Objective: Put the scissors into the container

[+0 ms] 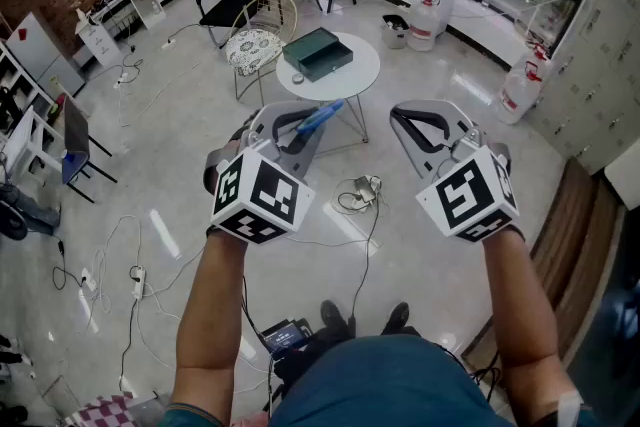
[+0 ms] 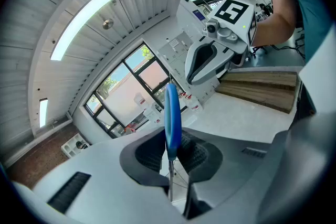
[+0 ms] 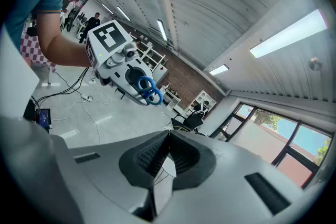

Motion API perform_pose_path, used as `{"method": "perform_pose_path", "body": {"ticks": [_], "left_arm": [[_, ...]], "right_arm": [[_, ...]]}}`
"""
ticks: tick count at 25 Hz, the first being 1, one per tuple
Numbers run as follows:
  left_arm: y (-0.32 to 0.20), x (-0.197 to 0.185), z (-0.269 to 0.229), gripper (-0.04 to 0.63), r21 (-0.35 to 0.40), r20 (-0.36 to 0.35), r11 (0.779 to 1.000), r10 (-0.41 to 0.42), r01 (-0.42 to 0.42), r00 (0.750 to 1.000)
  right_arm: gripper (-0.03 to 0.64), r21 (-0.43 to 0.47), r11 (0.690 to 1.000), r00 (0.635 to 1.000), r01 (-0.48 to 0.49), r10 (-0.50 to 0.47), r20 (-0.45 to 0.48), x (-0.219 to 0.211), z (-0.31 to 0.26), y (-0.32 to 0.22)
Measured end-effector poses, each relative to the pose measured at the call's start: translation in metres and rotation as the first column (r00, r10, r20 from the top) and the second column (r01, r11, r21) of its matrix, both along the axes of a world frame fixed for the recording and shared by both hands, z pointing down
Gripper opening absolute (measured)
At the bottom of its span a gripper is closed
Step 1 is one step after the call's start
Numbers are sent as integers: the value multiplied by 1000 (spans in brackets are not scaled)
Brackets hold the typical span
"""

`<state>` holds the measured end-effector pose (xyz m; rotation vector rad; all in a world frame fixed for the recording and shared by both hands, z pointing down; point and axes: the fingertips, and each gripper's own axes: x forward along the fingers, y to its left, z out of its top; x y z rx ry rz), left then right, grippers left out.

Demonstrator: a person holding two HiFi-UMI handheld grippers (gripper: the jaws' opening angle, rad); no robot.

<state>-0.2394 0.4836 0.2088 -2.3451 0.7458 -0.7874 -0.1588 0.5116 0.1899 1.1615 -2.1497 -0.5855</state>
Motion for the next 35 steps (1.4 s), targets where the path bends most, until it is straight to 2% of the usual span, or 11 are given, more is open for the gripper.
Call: {"method": "perform_pose_path", "body": {"ticks": [10, 14, 20, 30, 35], "left_arm": [[-31, -8, 9, 60, -1, -15, 1000, 16, -16, 1000], [-53, -23, -1, 60, -6, -21, 1000, 30, -30, 999], [-67, -23, 7, 60, -17, -23, 999, 33, -34, 999], [-127, 29, 9, 60, -41, 1, 997, -59, 59, 998], [-167, 75, 14, 60, -46, 13, 992, -118, 118, 993]], "right_arm": [[38, -3, 1000, 1000, -17, 17, 13, -9, 13, -30], [40, -3, 1000, 999, -26, 26, 29, -27, 0, -51], [40, -3, 1000, 998, -30, 31, 48, -28, 3, -67], [39, -16, 998, 995, 58, -56, 81, 34, 5, -136], [40, -22, 994, 990, 105, -102, 97, 85, 13, -184]]}}
